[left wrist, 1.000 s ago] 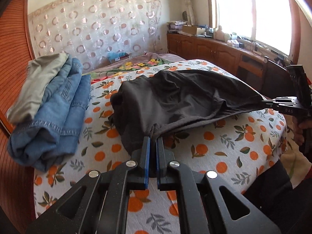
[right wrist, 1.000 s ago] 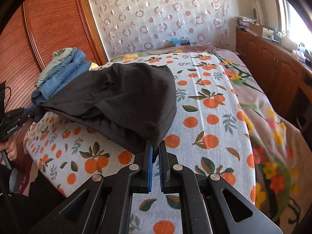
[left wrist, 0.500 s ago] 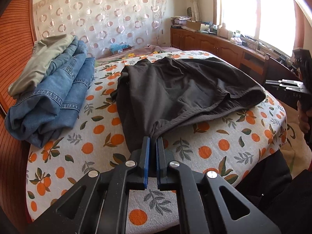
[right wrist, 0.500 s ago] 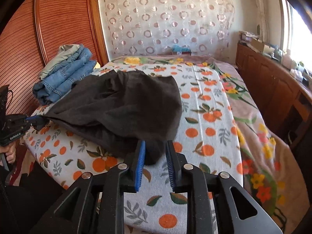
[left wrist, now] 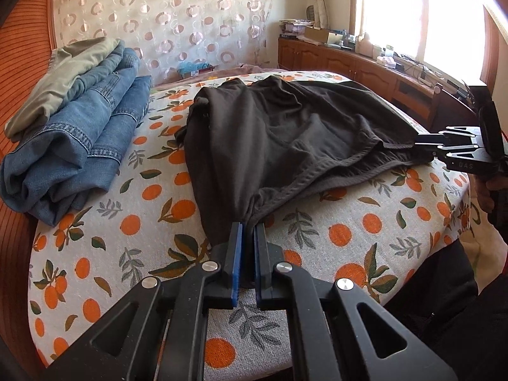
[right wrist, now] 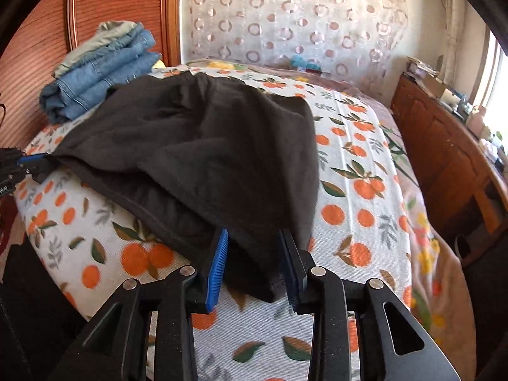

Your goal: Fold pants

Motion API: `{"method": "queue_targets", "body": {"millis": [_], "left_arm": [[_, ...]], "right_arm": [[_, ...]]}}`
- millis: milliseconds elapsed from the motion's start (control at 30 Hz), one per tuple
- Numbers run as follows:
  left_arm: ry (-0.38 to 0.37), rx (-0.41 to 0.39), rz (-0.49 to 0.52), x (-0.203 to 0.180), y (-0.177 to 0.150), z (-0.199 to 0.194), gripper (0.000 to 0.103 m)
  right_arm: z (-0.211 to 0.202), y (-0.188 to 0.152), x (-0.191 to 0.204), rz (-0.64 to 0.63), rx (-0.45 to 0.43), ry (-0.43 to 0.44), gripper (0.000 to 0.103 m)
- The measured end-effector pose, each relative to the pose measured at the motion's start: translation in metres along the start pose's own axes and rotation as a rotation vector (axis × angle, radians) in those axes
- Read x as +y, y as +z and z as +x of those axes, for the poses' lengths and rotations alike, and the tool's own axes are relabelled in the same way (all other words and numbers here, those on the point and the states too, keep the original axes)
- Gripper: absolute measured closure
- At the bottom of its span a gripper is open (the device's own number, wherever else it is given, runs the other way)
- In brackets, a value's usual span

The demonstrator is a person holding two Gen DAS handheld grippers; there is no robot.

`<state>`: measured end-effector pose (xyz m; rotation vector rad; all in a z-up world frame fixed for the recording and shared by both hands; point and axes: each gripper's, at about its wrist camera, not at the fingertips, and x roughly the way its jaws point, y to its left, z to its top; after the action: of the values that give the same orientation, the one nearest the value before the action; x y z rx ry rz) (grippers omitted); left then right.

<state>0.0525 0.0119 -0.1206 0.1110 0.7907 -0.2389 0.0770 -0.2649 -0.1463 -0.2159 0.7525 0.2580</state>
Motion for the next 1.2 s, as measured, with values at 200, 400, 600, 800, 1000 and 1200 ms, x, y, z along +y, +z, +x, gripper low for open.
{"method": "queue_targets", "body": {"millis": [200, 400, 600, 800, 1000, 1200], "left_arm": [[-0.007, -0.002, -0.004, 0.001, 0.001, -0.002, 0.097], [-0.023, -0.038, -0.006, -0.001, 0.001, -0.024, 0.097], [-0.034, -0.062, 0.006, -0.005, -0.003, -0.050, 0.097], [-0.051, -0.042, -0.020, -0.003, -0.013, -0.052, 0.097], [-0.042, -0.027, -0.022, -0.003, -0.015, -0.049, 0.097], [-0.025, -0.039, -0.035, -0.001, -0.010, -0.055, 0.084]], "right_arm": [[0.001, 0.002, -0.004, 0.006, -0.001, -0.022, 0.097], [-0.025, -0.002, -0.017, 0.079, -0.062, 0.049, 0.099], [-0.060, -0.014, -0.017, 0.106, -0.100, 0.105, 0.099], [-0.060, -0.035, -0.012, 0.114, -0.059, 0.122, 0.099], [-0.056, -0.029, -0.017, 0.145, -0.039, 0.124, 0.095], [-0.073, -0.019, -0.017, 0.134, -0.076, 0.120, 0.085]]}}
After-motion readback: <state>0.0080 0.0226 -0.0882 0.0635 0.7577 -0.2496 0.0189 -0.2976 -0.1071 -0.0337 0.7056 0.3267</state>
